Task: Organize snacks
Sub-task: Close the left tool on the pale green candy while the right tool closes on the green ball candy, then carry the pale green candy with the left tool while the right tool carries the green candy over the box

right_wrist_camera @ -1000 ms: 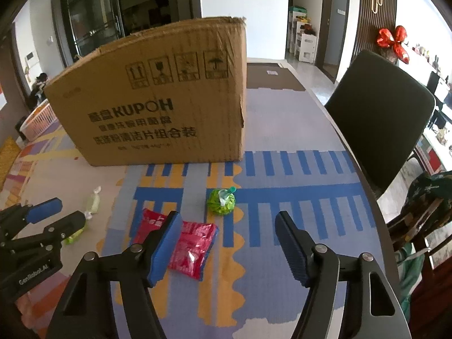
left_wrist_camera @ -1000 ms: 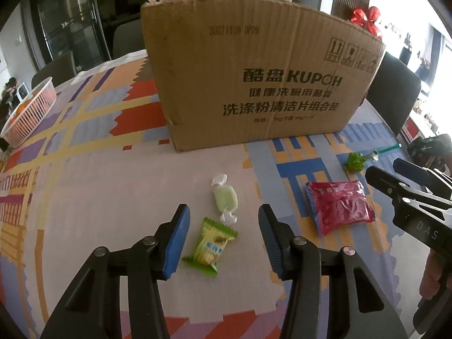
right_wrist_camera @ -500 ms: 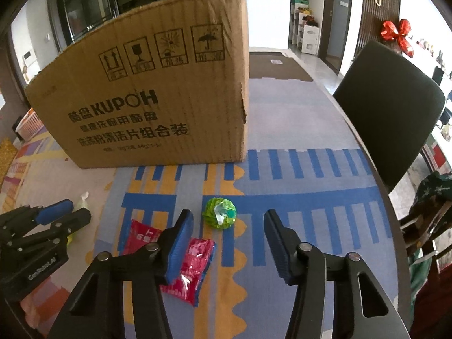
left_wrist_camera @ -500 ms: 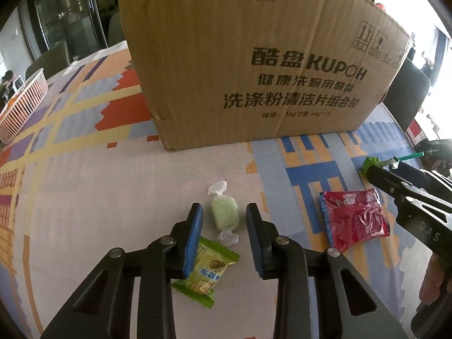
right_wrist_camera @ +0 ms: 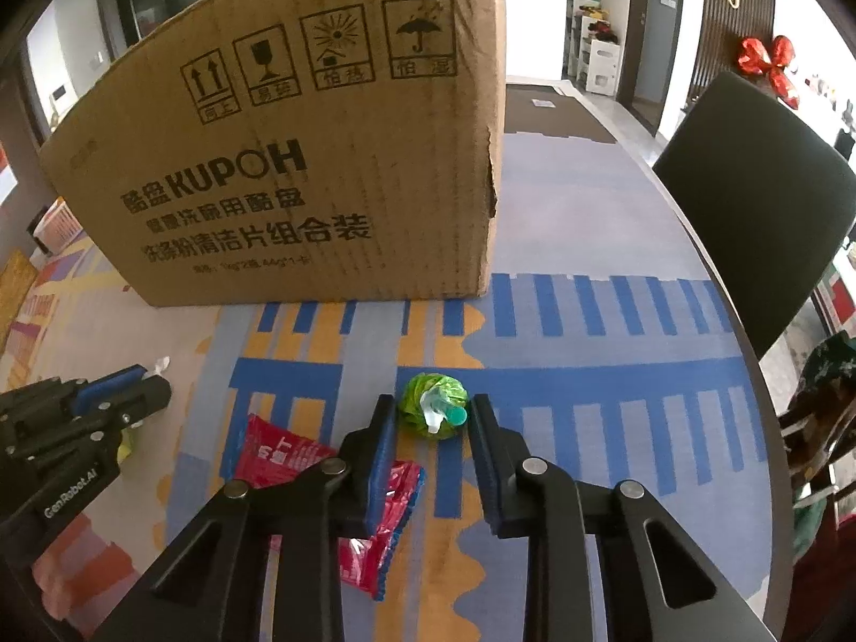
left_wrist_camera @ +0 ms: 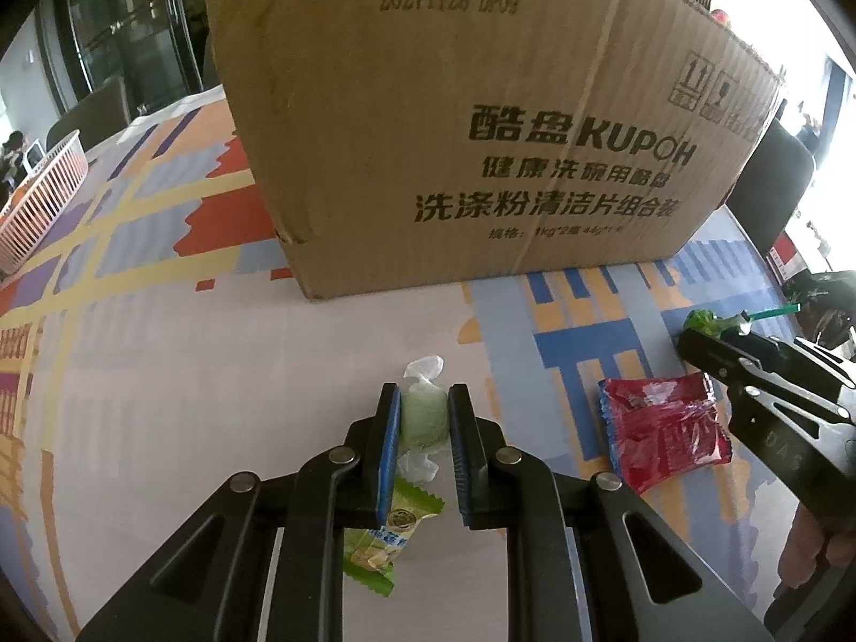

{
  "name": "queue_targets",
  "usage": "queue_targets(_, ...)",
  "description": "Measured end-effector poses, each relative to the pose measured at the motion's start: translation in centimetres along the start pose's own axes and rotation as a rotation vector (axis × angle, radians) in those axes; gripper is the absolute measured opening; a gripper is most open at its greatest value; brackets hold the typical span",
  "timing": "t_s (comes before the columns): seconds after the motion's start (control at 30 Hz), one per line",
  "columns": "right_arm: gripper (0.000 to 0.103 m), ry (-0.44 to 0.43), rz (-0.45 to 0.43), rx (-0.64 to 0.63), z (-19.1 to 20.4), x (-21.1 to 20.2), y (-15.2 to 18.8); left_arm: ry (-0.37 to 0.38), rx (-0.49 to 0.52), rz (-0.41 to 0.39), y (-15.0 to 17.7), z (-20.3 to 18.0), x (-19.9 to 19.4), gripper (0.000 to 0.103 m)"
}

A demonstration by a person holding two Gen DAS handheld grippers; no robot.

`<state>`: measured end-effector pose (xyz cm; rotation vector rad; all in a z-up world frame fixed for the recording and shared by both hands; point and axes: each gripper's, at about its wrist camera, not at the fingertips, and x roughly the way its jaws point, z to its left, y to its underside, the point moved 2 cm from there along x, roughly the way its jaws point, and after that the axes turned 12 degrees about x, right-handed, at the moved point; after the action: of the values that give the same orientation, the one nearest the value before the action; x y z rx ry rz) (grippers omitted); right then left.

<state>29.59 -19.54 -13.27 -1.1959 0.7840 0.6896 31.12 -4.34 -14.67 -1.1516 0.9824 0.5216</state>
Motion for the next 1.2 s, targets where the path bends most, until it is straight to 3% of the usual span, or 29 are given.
queue_targets(0.47,0.028,-0.059,-0.060,-0.006,0.5,-3.8,0.3,0.025,0.021,-0.091,-0.6,-1.2,-4.5,0.019)
queue_targets(1.2,0.028,-0.166,-0.234,-0.051,2.9,-13.0,-1.8,0.006,0.048,-0.294,-3.2,-1.9,-13.5,0.019)
